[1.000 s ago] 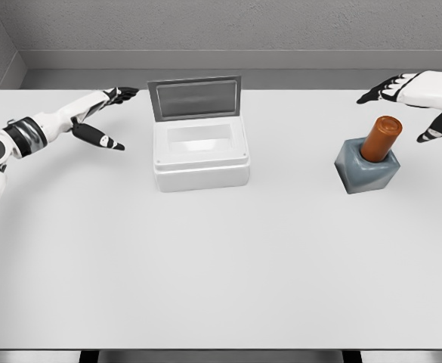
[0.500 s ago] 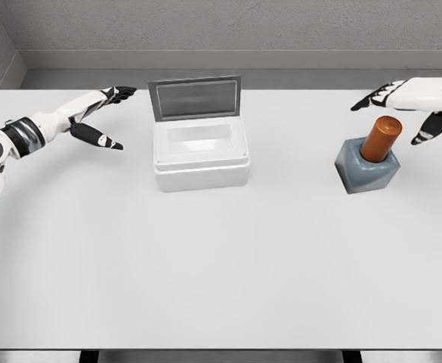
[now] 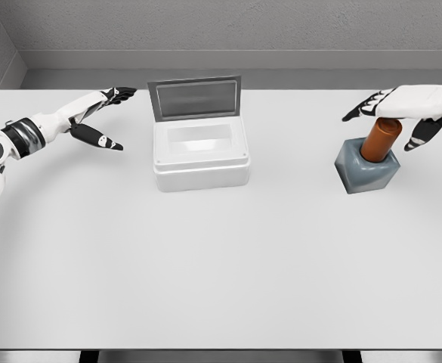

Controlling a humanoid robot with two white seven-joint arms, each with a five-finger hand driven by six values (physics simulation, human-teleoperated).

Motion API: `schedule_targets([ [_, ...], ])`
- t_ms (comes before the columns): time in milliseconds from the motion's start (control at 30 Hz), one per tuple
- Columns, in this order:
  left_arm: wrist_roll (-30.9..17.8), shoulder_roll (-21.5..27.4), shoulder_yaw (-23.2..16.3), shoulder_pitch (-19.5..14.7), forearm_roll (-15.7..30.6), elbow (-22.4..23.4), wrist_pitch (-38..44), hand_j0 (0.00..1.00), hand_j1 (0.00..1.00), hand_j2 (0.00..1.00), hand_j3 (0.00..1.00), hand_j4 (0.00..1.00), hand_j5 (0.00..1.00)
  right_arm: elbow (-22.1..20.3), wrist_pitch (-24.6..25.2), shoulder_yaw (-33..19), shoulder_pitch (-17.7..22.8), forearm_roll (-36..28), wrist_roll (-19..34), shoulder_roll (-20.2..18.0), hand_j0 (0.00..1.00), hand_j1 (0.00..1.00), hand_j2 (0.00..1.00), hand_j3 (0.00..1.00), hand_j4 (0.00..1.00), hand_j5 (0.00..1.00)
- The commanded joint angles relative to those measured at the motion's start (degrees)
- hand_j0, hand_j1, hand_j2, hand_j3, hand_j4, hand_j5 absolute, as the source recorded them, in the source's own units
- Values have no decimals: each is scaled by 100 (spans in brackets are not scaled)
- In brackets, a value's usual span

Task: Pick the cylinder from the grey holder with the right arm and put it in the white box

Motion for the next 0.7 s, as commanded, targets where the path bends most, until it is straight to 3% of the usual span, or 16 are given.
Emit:
schedule_targets([
  [0, 2, 0, 16, 0, 50, -6, 12, 100, 100, 100, 100, 100, 100, 11, 12, 0, 0, -23, 1, -1, 100, 100, 100, 100, 100, 100],
  [300, 2, 0, 16, 0, 50, -15, 12, 100, 100, 100, 100, 100, 100, 3, 12, 17, 18, -23, 1, -1, 100, 100, 100, 100, 100, 100],
  [500, 2, 0, 16, 0, 50, -15, 12, 100, 100, 100, 100, 100, 100, 11, 12, 8, 18, -23, 107, -1, 81, 81, 81, 81, 81, 81],
  [667, 2, -9, 16, 18, 50, -15, 12, 100, 100, 100, 100, 100, 100, 11, 12, 8, 18, -23, 115, -1, 78, 78, 78, 78, 78, 78],
])
